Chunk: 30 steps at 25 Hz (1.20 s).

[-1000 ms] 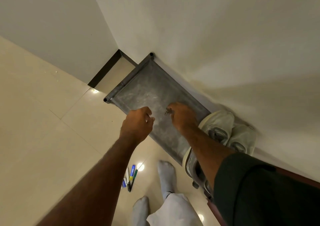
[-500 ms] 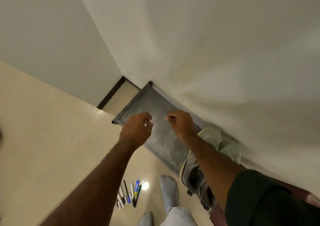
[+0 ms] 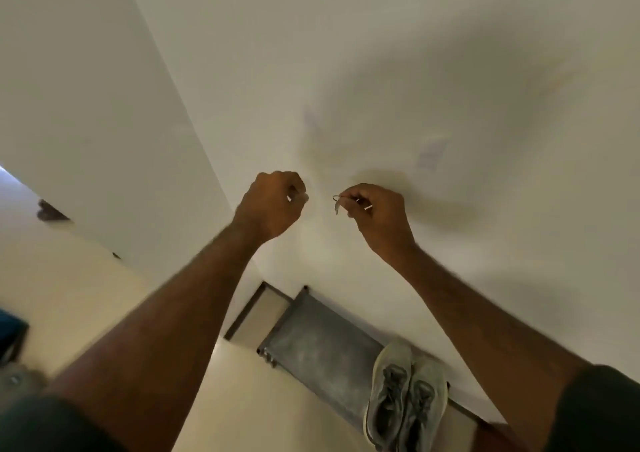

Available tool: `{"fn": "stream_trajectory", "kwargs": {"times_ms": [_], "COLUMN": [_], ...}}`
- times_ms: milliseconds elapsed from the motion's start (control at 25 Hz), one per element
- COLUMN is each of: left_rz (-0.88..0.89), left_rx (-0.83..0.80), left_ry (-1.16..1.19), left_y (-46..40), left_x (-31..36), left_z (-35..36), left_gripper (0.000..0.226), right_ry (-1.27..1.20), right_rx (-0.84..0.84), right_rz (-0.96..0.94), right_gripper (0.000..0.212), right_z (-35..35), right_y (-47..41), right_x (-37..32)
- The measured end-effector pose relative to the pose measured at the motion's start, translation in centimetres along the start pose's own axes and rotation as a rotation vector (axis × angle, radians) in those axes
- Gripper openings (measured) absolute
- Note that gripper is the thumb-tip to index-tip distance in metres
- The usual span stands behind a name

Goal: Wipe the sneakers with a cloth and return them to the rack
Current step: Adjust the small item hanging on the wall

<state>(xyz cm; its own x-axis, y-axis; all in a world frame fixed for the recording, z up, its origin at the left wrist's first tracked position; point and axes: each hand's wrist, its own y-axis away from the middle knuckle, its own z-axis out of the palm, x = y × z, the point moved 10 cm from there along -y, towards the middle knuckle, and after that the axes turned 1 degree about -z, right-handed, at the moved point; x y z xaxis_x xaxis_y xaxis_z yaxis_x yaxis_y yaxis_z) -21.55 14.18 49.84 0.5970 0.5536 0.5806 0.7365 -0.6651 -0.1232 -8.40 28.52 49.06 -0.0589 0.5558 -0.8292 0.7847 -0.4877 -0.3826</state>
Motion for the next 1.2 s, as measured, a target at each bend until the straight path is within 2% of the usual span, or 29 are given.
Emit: {"fn": "stream_trajectory", "kwargs": {"times_ms": [320,440,600,760,1000,1200], "left_rz": [0.334,0.394,0.428,0.413,0.430,0.442], "left_rx": [0.346,0.446,0.483,0.476,0.459,0.440], "left_ry": [-0.047,-0.056,-0.079,-0.127,-0.094,-0.078], "left_y": [-2.7,-3.0,-3.8,-4.9,-5.1,-4.2], "left_x": [17.8,22.6,27.1,29.0,29.0,28.9], "left_z": [-24.9,-30.9,-34.0,-35.3,-35.9,-36.0], "left_gripper": [0.009,0.008,0.007,0.009,0.010,0.010], "right_ry": [-0.074,-0.149,-0.135,-0.121,-0.089,-0.060], "right_rx": [0.272,0.362,0.439,0.486,0.521,0.521], "right_rz": [-0.178,-0.211,-0.248,-0.237,-0.112,-0.083], "right_gripper": [0.007,0.008,0.010,0.009,0.018,0.021], "right_z": [-13.7,-18.4,-21.4,-21.9,-21.4,-21.2], "right_y": [-8.2,-10.6,-13.2,-16.0,-18.8,-19.1], "right_x": [-25.3,-32.4,-38.1,-40.7,-39.0,-38.6]}}
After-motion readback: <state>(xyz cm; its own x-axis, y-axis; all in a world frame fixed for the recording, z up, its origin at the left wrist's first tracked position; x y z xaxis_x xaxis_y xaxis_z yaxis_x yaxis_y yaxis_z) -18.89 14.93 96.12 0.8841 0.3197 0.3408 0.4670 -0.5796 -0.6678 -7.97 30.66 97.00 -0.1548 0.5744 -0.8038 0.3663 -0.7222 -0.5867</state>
